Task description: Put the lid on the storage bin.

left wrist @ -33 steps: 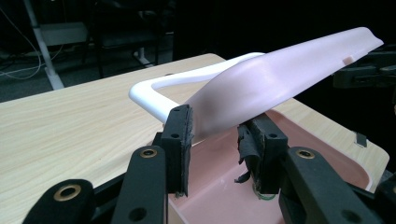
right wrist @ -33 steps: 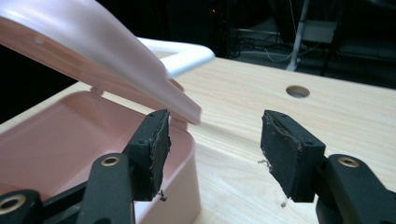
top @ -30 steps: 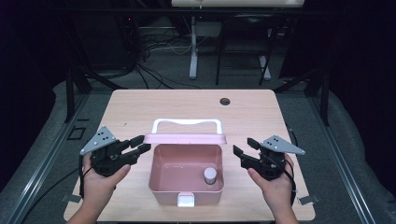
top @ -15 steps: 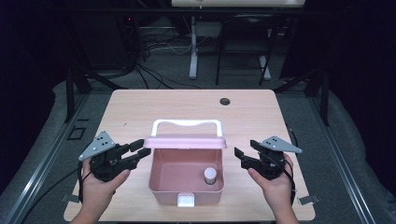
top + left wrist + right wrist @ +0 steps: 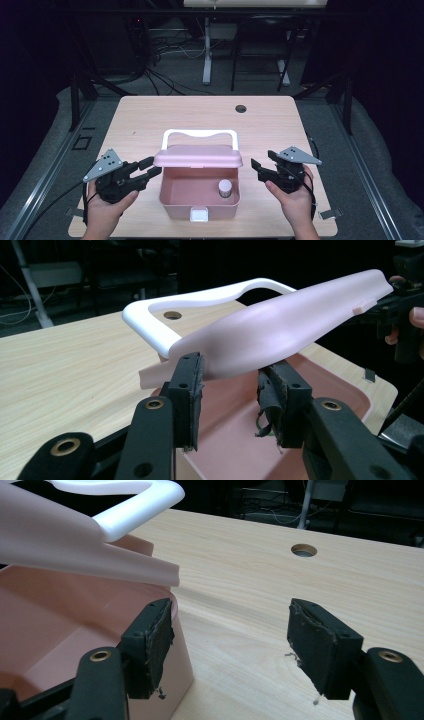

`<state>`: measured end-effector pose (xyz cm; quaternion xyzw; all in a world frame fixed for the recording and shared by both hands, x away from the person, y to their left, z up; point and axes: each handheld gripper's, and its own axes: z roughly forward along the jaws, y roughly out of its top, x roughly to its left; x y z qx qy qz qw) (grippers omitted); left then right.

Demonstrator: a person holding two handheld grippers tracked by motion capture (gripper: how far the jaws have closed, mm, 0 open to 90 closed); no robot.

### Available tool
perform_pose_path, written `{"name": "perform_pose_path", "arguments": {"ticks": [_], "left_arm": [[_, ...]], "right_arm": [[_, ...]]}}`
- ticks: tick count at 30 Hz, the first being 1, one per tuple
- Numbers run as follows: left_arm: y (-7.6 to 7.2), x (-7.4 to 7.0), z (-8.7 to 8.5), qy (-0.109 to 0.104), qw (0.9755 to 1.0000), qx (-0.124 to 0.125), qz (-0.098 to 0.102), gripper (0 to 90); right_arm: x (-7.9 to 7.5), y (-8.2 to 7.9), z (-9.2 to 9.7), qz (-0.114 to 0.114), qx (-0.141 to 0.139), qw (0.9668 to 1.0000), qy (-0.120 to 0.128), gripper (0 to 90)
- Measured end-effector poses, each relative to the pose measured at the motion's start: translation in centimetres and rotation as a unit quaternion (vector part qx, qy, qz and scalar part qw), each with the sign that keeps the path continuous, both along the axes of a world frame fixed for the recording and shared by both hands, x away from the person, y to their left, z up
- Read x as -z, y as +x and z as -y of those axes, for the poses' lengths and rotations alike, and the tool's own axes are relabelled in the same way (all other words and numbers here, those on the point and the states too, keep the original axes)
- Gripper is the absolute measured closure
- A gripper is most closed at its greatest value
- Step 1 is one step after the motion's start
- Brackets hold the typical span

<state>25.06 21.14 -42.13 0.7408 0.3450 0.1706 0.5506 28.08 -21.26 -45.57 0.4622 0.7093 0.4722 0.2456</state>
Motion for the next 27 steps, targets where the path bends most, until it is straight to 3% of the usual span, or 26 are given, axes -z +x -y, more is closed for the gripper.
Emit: {"name": "perform_pose_path", "arguments": {"ticks": [14,27], "left_arm": [[-0.8,1.2,-0.1,0.004,0.9999,0.007,-0.011,60.9],[-1.6,2.2,-0.1,0.010,0.9999,0.008,-0.009,60.4]], "right_arm": [[0.2,0.0,0.1,0.000,0.003,1.0000,-0.001,34.8],[0.4,0.0,0.0,-0.003,0.003,1.0000,0.000,34.9]]}}
